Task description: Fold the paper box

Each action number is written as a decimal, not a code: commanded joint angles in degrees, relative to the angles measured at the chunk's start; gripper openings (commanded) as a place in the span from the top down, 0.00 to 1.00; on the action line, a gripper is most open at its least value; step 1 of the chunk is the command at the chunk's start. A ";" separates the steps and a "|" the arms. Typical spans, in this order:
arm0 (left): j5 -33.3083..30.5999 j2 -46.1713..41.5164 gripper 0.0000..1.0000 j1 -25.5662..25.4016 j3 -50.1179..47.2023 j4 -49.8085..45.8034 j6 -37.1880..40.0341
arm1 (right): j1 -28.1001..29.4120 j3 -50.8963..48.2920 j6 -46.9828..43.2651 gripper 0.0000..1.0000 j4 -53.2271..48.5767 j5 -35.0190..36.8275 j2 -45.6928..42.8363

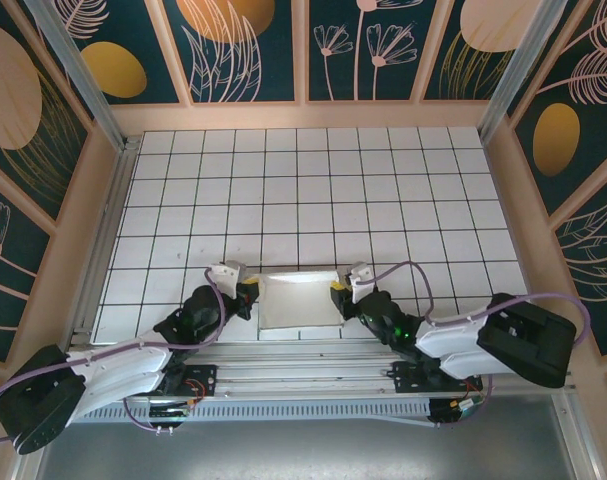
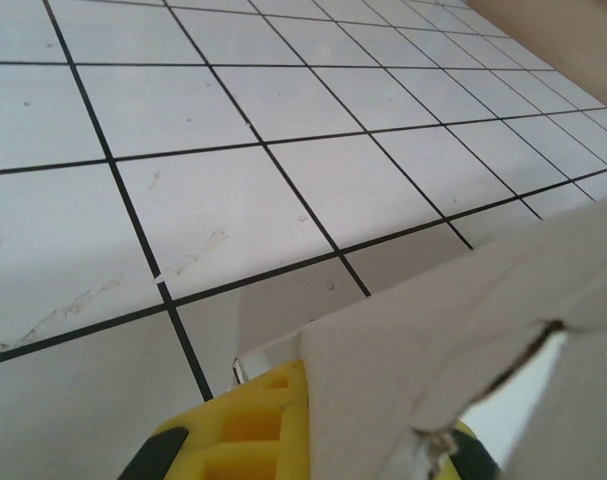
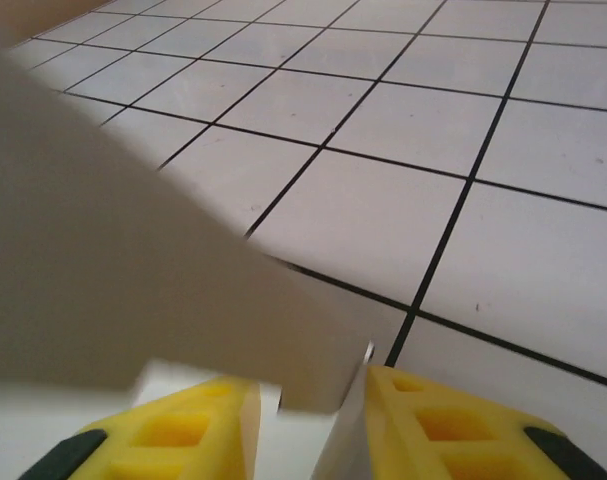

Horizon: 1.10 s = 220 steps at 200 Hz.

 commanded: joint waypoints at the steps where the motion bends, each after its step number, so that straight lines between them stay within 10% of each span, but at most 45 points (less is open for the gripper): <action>1: -1.36 -0.63 0.96 -0.56 -0.85 3.92 3.59 | 0.65 -2.13 2.25 0.63 -3.02 -1.29 -3.96; 107: -7.24 6.37 1.00 -1.85 2.46 2.84 4.24 | 0.82 -2.76 7.63 0.58 -30.41 -7.91 -39.85; 220: -10.11 16.94 1.00 -7.05 3.59 8.96 0.60 | 0.94 -0.96 9.22 0.79 -28.70 -12.74 -32.30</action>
